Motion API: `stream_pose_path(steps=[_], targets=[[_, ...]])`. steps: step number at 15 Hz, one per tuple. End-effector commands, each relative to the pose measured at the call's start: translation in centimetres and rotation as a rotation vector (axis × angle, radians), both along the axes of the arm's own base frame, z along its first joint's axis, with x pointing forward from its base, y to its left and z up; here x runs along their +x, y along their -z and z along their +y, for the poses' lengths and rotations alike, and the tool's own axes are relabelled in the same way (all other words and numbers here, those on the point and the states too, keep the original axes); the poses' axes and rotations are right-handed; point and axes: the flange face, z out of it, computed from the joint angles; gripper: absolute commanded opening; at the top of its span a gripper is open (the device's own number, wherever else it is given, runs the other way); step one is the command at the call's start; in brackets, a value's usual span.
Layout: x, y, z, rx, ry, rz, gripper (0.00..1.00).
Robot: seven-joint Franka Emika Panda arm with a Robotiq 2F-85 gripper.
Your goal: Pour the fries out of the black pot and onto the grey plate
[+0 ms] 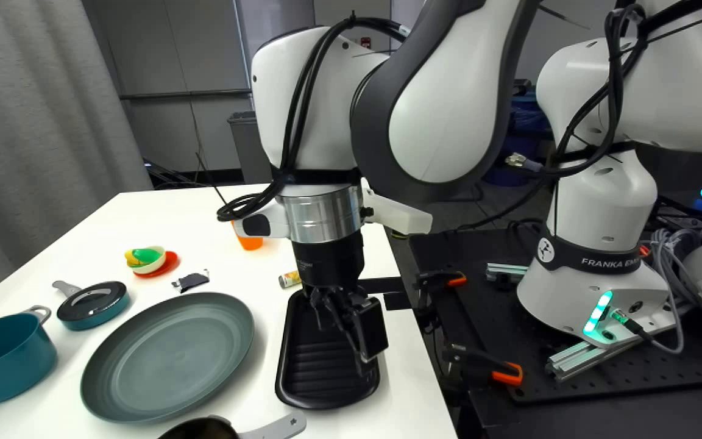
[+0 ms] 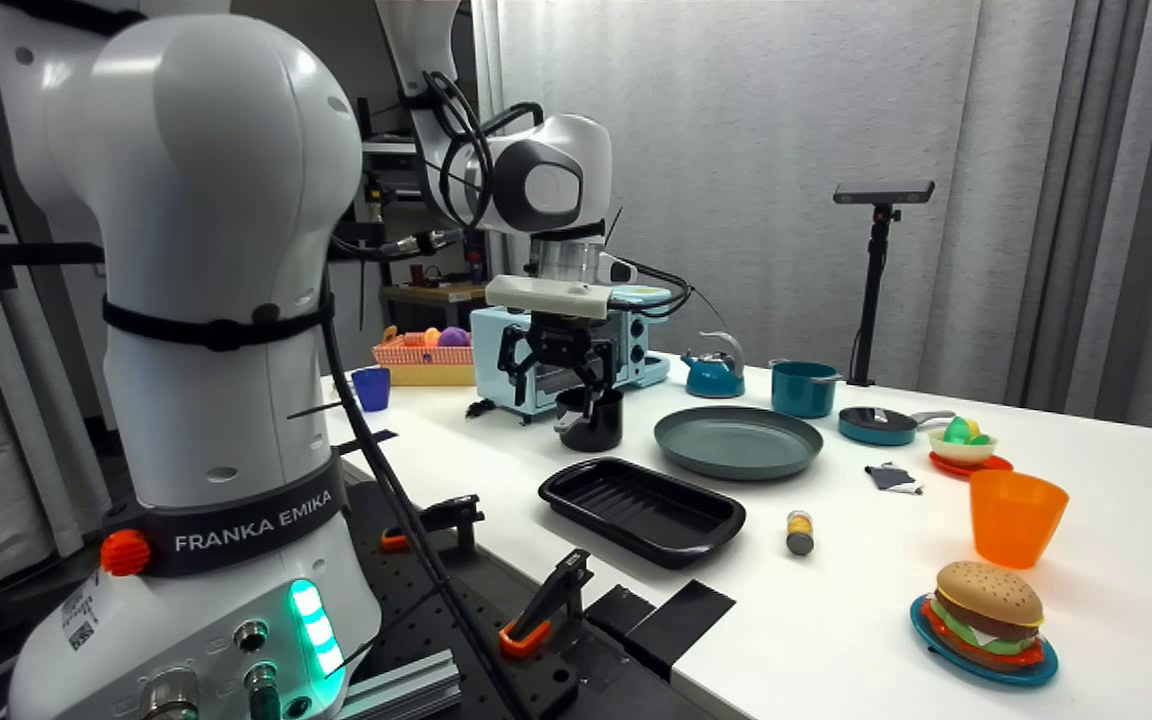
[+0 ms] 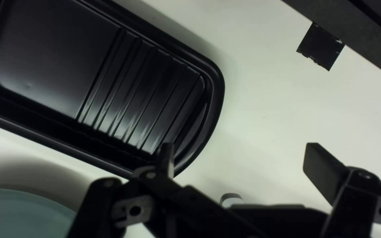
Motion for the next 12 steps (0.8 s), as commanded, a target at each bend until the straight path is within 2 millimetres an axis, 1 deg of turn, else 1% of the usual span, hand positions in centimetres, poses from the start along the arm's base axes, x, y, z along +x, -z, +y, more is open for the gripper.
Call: stream_pose_path(steps=[1, 4, 7, 9, 12], targets=[[0.0, 0.0, 0.0, 0.000, 0.000, 0.001, 1.00], [0.1, 0.2, -0.3, -0.017, -0.010, -0.005, 1.00], [0.6, 0.9, -0.1, -0.014, -0.018, -0.003, 1.00], [0.9, 1.4, 0.4, -0.009, -0.026, 0.001, 1.00], [2.0, 2.0, 1.8, -0.002, -0.049, -0.002, 1.00]])
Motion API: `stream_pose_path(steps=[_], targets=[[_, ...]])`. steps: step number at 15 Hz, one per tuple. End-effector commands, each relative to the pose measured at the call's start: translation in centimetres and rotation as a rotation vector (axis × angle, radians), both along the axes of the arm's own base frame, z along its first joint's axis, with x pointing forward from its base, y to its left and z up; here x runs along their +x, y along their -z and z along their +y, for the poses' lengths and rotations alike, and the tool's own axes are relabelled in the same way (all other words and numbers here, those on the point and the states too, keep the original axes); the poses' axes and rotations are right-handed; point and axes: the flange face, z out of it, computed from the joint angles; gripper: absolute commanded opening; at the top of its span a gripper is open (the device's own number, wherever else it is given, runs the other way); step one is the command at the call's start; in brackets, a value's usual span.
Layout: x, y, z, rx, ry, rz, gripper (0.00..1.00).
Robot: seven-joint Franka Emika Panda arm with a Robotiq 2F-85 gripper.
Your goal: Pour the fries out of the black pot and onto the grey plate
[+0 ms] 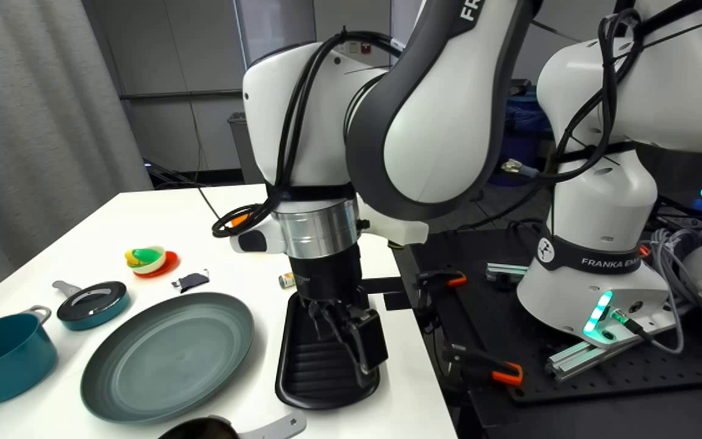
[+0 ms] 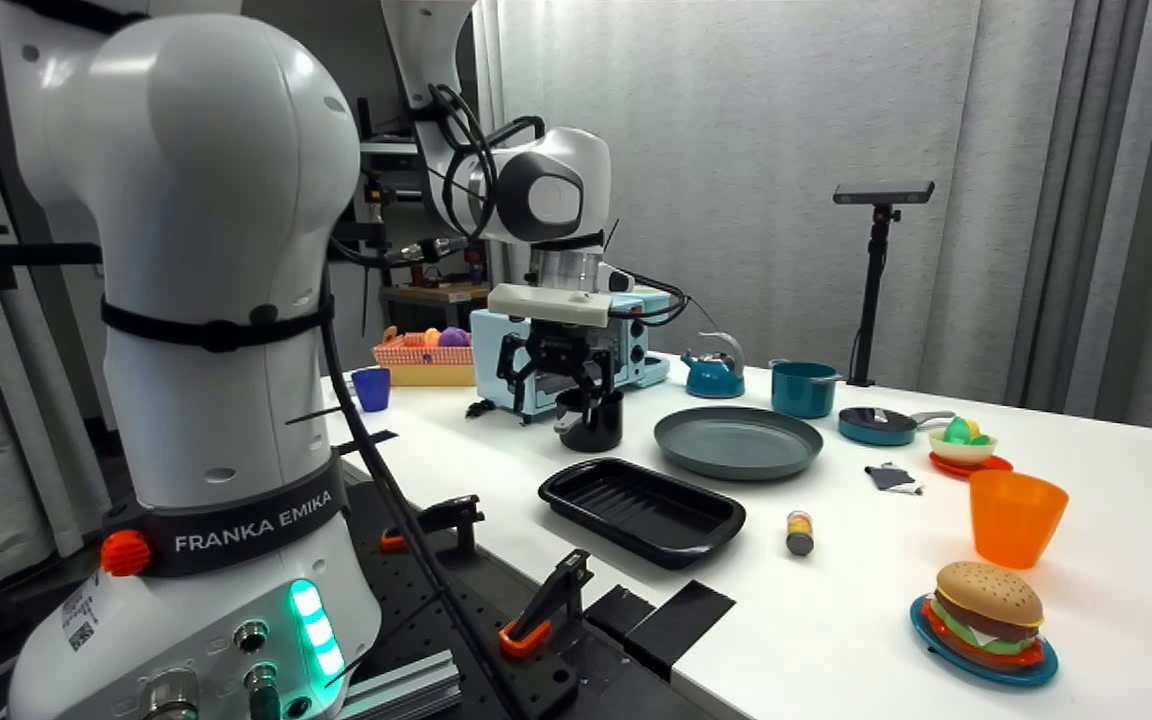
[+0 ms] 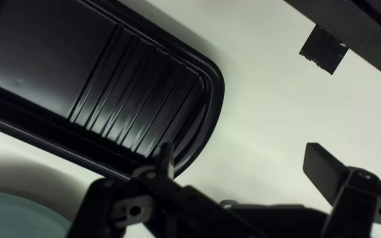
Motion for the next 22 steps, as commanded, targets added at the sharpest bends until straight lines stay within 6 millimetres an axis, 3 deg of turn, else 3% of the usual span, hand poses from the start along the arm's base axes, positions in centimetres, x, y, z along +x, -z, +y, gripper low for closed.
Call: stream_pose_path(steps=[1, 10, 17, 22], targets=[[1.9, 0.9, 1.4, 0.009, -0.028, -0.024, 1.00], [6.0, 3.4, 3.1, 0.030, -0.015, -0.096, 1.00], [6.8, 6.2, 5.0, 0.031, -0.020, -0.086, 1.00], [7.4, 5.7, 6.0, 0.001, -0.036, -0.091, 1.00]])
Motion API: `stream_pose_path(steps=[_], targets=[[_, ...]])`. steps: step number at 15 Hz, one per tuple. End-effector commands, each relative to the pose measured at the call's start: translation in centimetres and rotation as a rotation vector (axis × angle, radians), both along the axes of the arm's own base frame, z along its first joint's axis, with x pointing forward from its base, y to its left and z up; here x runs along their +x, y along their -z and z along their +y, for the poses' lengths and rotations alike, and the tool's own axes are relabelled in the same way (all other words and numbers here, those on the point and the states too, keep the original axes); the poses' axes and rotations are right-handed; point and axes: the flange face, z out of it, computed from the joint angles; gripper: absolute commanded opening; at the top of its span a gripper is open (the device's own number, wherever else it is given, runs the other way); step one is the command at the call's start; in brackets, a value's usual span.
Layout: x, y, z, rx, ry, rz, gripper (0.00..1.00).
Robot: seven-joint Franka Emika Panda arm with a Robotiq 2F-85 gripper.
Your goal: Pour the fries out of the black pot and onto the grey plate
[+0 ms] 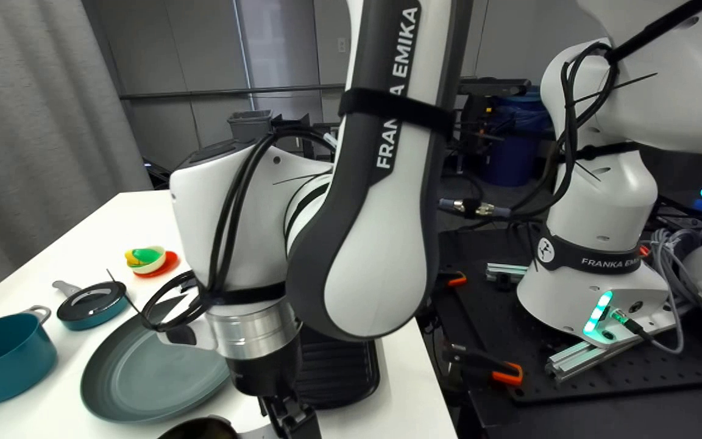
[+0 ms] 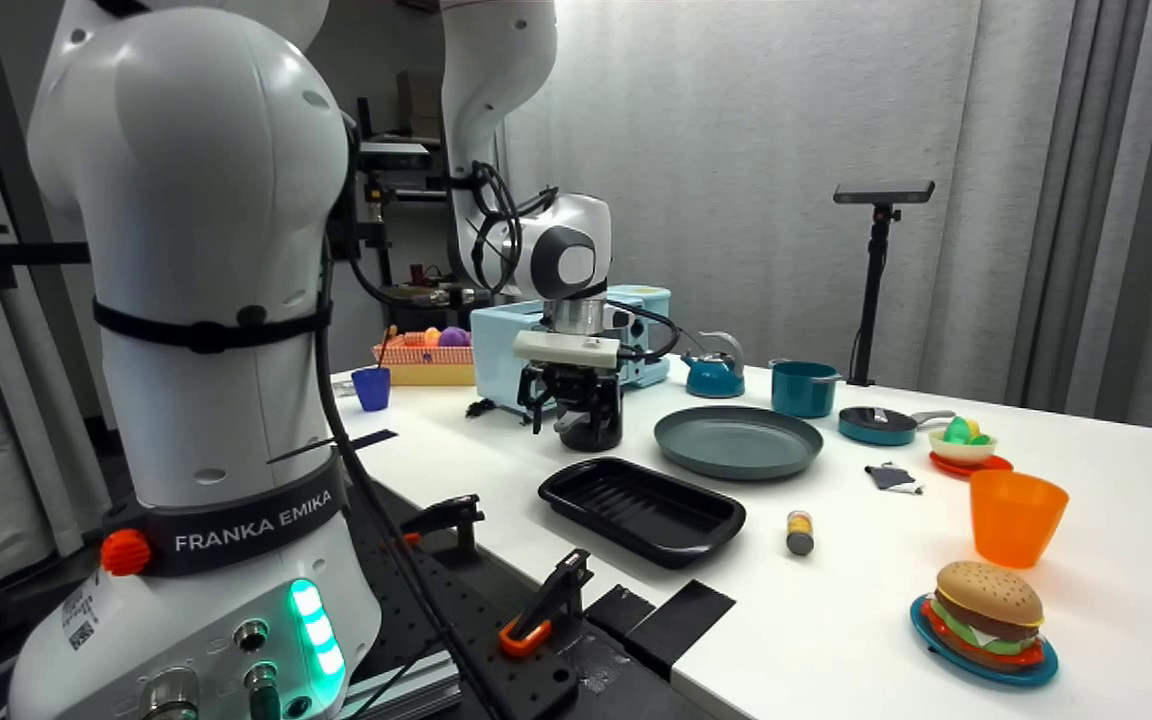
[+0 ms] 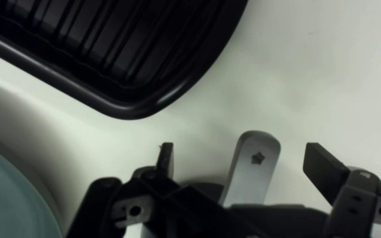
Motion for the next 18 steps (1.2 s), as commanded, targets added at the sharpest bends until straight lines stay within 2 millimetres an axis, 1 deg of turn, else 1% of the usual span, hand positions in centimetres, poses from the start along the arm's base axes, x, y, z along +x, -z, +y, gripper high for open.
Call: stream_pose_path(steps=[1, 4, 5, 6, 10, 12, 14, 18], targets=[[0.80, -0.95, 0.86, -0.020, 0.004, -0.027, 1.00], [0.72, -1.60, 1.28, -0.040, 0.006, -0.035, 1.00], [0.59, -1.61, 1.38, -0.046, 0.014, -0.035, 1.00], [0.64, -0.91, 1.12, -0.024, -0.001, -0.029, 1.00], [0.55, -0.73, 1.19, -0.024, 0.000, -0.025, 1.00], [0.56, -0.73, 1.17, -0.024, 0.000, -0.025, 1.00], [0.51, -1.14, 1.16, -0.023, 0.003, -0.030, 1.00], [0.13, -1.47, 1.58, -0.024, 0.000, -0.034, 1.00]])
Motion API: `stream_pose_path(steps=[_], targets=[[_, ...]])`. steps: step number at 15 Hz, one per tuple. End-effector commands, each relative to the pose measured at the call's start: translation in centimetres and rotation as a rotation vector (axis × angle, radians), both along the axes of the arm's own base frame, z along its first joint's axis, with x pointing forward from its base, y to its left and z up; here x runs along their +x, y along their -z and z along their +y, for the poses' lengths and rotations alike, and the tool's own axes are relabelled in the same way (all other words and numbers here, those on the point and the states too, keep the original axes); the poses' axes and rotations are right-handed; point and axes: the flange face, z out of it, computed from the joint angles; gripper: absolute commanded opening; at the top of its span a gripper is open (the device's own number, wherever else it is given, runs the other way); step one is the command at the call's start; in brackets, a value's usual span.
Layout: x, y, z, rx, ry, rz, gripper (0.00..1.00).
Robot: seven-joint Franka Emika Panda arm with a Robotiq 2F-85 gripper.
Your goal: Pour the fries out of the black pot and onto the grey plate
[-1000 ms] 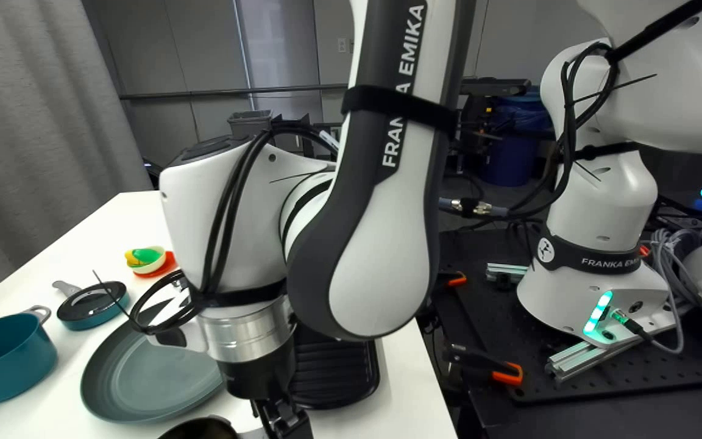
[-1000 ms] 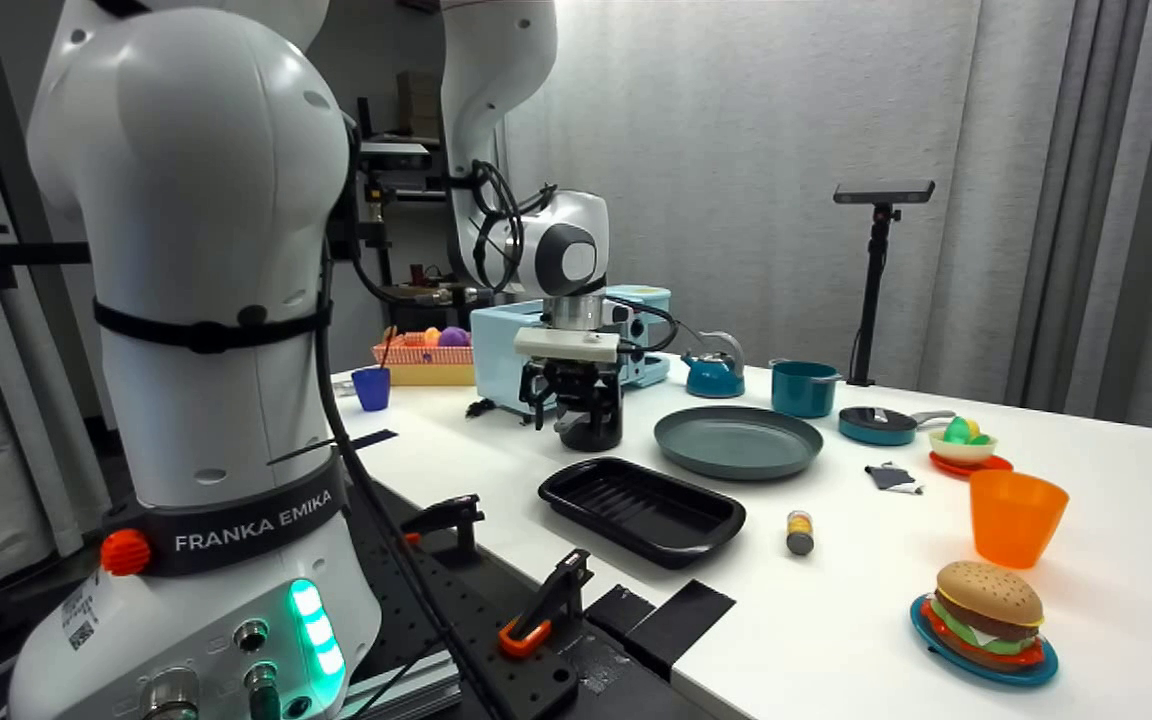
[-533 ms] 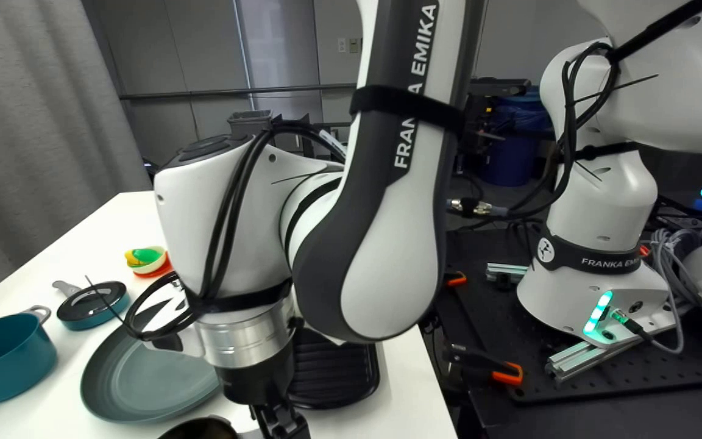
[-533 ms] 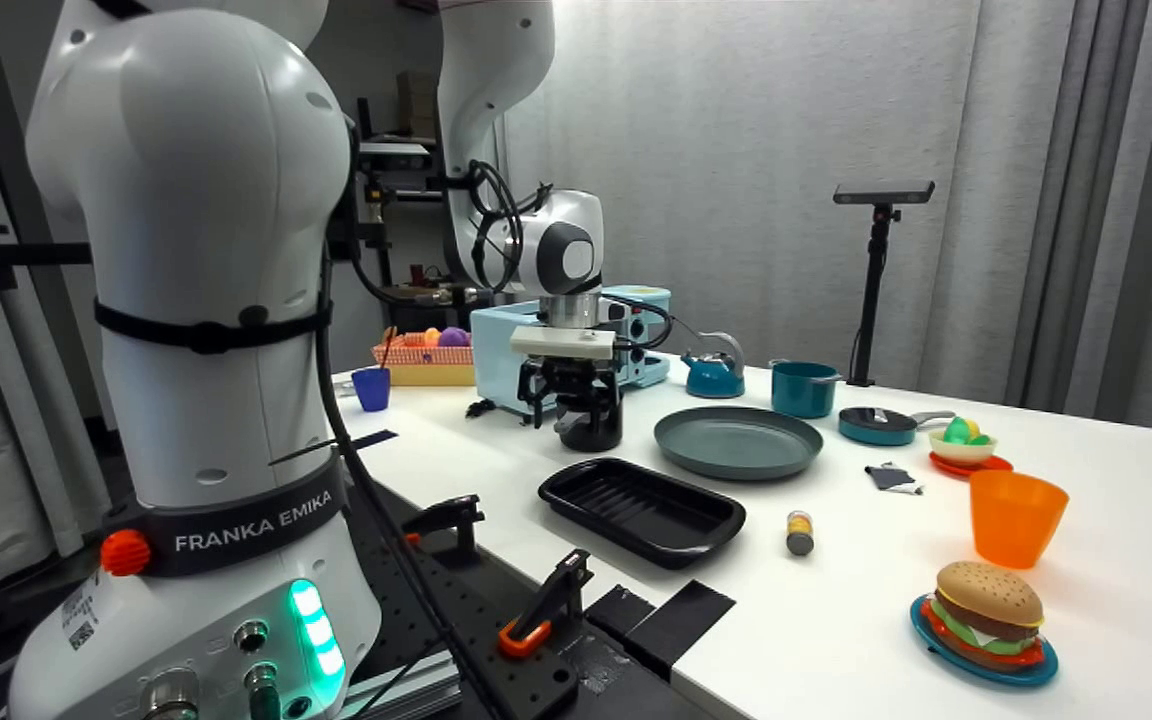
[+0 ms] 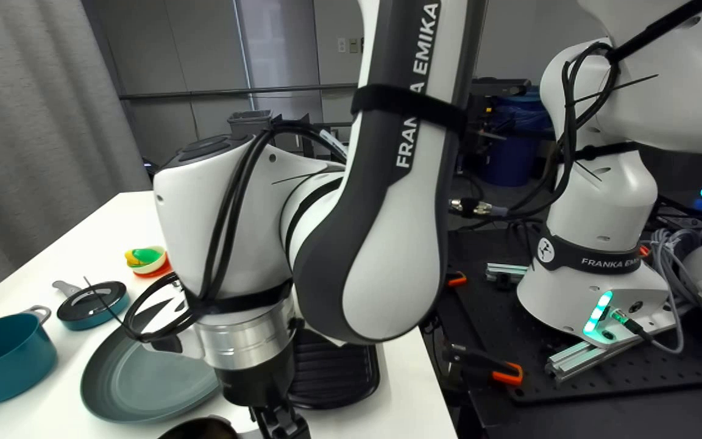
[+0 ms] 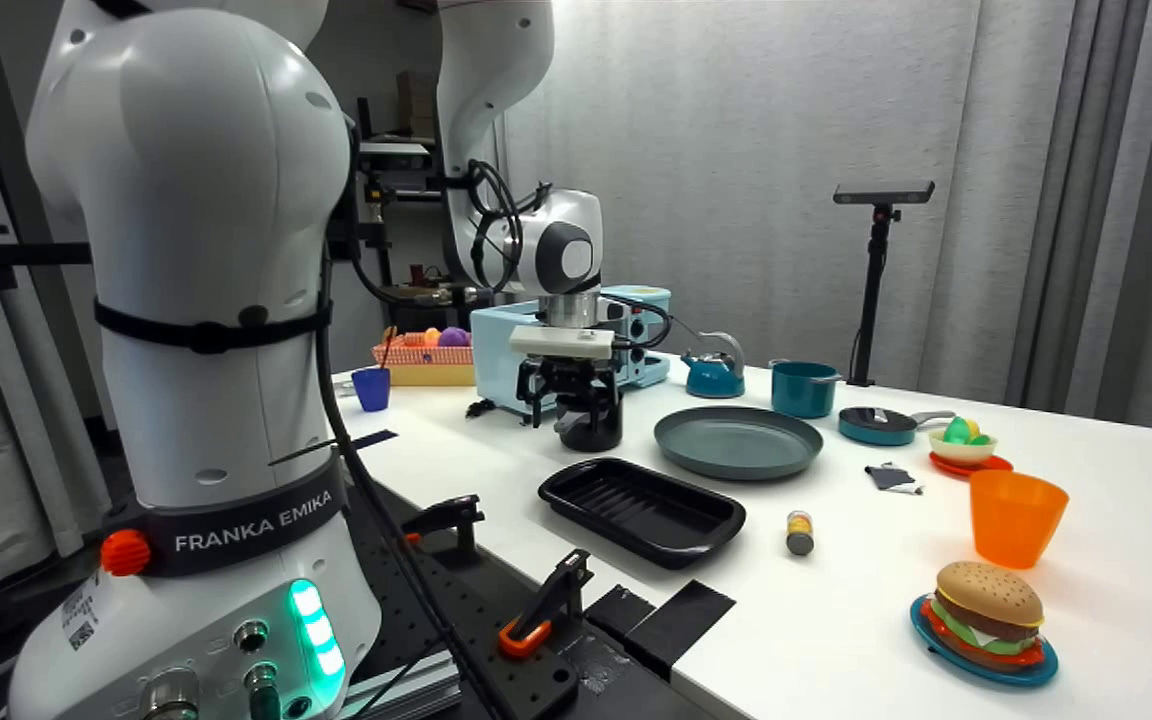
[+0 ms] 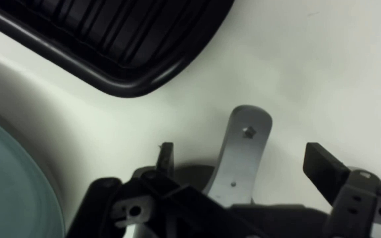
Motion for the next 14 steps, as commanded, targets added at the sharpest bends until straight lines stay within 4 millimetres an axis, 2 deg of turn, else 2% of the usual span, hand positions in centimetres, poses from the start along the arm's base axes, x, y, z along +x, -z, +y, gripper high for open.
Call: stream_pose_path(steps=[1, 2, 4, 5, 6, 7, 8, 14], targets=[[-0.4, -0.8, 0.3, -0.002, 0.002, -0.009, 0.97], [-0.5, -0.9, 0.3, -0.003, 0.000, -0.009, 0.94], [-0.6, -1.1, 0.3, -0.003, 0.001, -0.014, 1.00], [-0.6, -1.2, 0.2, -0.005, 0.002, -0.017, 0.92], [-0.6, -1.3, 0.1, -0.007, 0.003, -0.019, 0.75], [-0.6, -1.5, 0.0, -0.008, 0.003, -0.023, 0.73], [-0.6, -1.6, 0.0, -0.008, 0.004, -0.024, 0.66], [-0.8, -1.9, -0.3, -0.011, -0.002, -0.025, 0.18]])
